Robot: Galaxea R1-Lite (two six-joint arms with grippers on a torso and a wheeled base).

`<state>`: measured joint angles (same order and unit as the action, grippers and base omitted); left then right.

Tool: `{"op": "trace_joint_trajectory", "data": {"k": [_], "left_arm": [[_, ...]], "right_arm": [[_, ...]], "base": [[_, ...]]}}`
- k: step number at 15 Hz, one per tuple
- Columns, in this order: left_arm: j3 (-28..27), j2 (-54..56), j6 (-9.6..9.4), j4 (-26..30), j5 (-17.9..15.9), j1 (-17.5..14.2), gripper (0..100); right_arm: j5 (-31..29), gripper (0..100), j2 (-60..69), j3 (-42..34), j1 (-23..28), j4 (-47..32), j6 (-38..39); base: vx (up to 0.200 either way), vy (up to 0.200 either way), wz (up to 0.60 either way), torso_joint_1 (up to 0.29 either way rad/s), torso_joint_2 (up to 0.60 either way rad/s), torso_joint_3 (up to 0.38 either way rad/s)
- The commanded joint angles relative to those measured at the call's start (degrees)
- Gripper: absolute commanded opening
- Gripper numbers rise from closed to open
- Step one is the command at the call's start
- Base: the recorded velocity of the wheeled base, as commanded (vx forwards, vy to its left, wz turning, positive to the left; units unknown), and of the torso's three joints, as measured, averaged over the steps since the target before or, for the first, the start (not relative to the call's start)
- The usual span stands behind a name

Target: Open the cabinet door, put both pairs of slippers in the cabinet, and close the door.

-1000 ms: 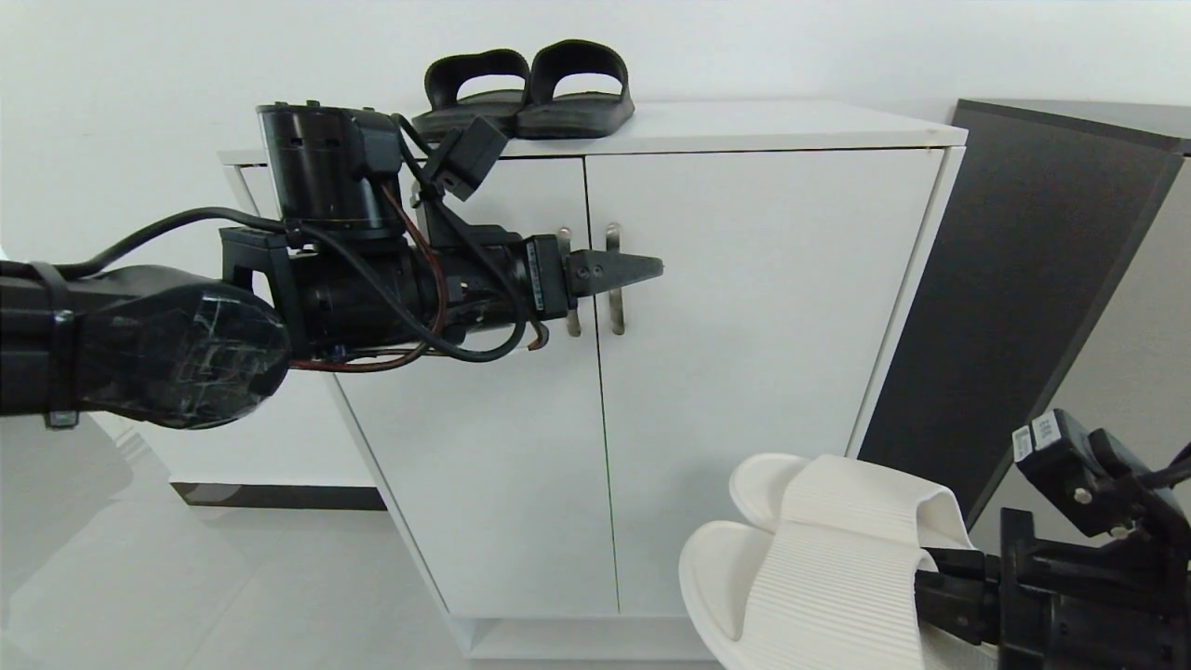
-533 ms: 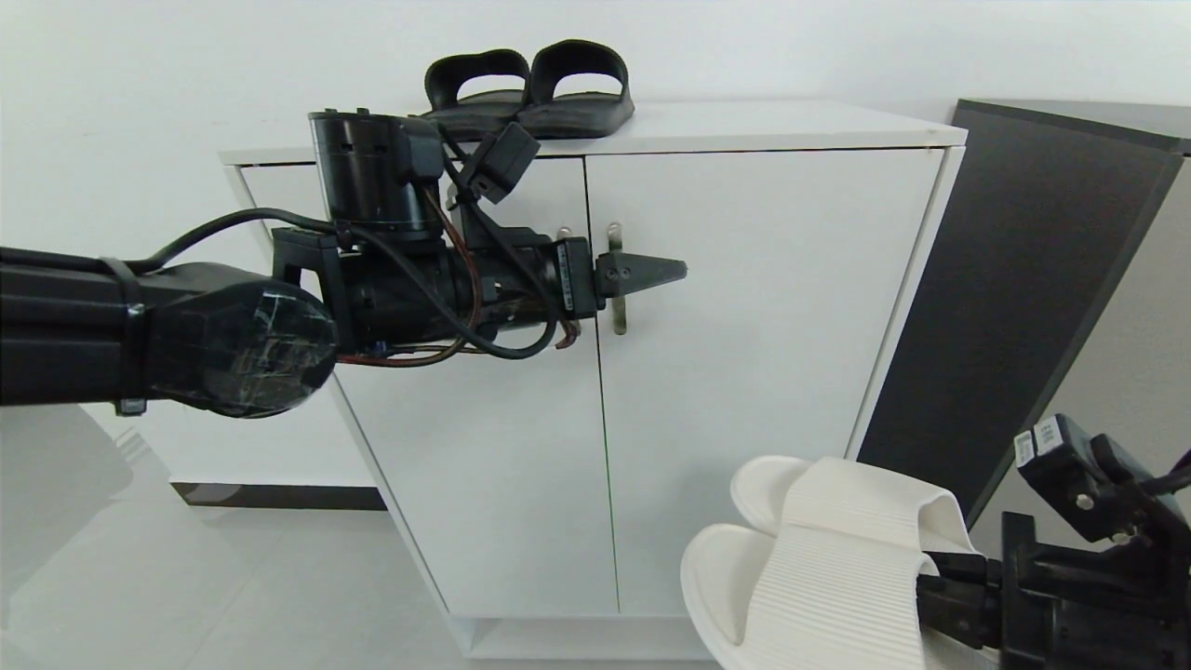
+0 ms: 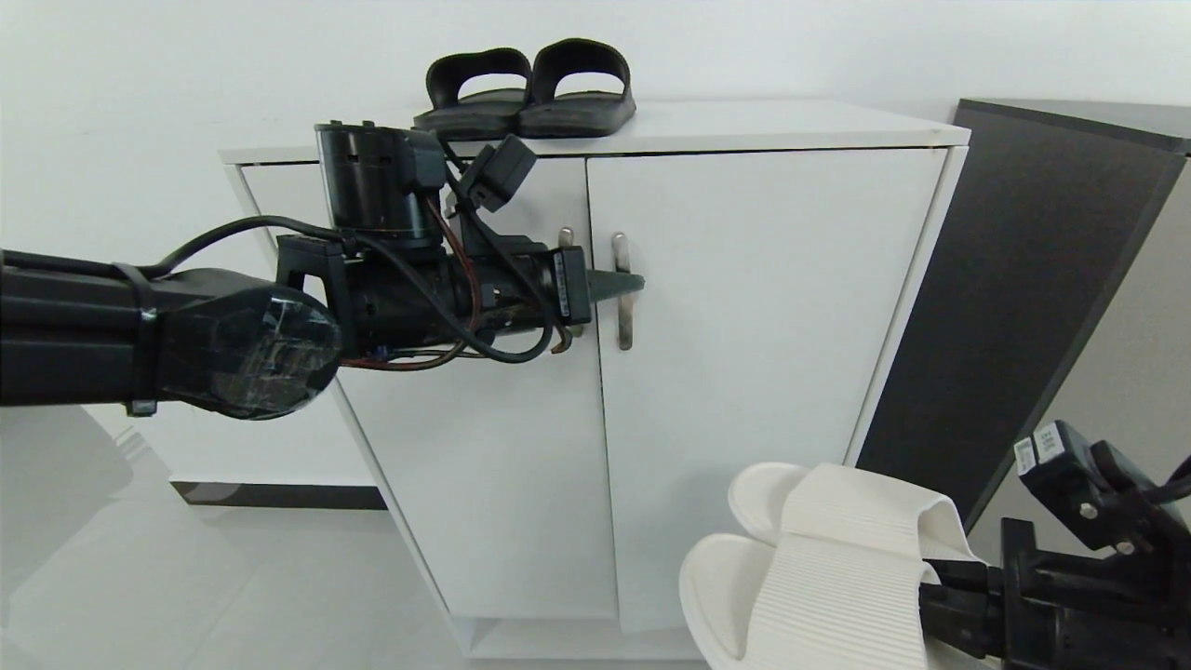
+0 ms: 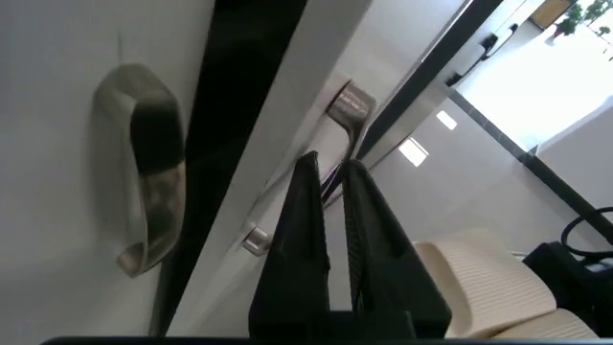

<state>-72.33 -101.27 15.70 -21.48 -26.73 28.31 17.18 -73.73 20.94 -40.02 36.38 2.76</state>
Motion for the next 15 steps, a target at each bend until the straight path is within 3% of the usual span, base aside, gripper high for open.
{"op": "trace_joint_trajectory", "data": {"k": [1, 4, 5, 7, 10, 12, 15], "left_arm": [[2.54, 2.65, 0.12, 0.03, -0.07, 0.79, 0], [9.31, 7.93, -0.06, -0.84, -0.07, 2.98, 0], [13.26, 10.30, -0.06, -3.57, -0.07, 3.69, 0], [20.38, 13.73, -0.06, -9.28, -0.07, 4.56, 0], [26.45, 19.53, -0.06, -10.25, -0.07, 5.18, 0], [27.41, 21.81, -0.06, -10.16, 0.02, 4.65, 0], [24.87, 20.50, 0.21, -10.78, -0.07, -0.53, 0]], "right_arm": [[0.67, 0, 0.16, -0.38, 0.03, 0.01, -0.03], [1.54, 0, 0.87, -0.82, -0.14, 0.01, -0.21], [1.63, 0, 1.22, -0.90, -0.32, 0.01, -1.52], [5.68, 0, 2.80, -2.31, -0.76, 0.01, -3.72], [9.72, 0, 5.17, -3.63, -0.76, 0.01, -3.81], [9.72, 0, 5.00, -3.63, -0.76, 0.01, -3.81], [9.72, 0, 5.09, -3.54, -0.85, -0.08, -4.07]], "base": [[0.000, 0.000, 0.00, 0.000, 0.00, 0.000], [0.000, 0.000, 0.00, 0.000, 0.00, 0.000], [0.000, 0.000, 0.00, 0.000, 0.00, 0.000], [0.000, 0.000, 0.00, 0.000, 0.00, 0.000], [0.000, 0.000, 0.00, 0.000, 0.00, 0.000], [0.000, 0.000, 0.00, 0.000, 0.00, 0.000], [0.000, 0.000, 0.00, 0.000, 0.00, 0.000]]}}
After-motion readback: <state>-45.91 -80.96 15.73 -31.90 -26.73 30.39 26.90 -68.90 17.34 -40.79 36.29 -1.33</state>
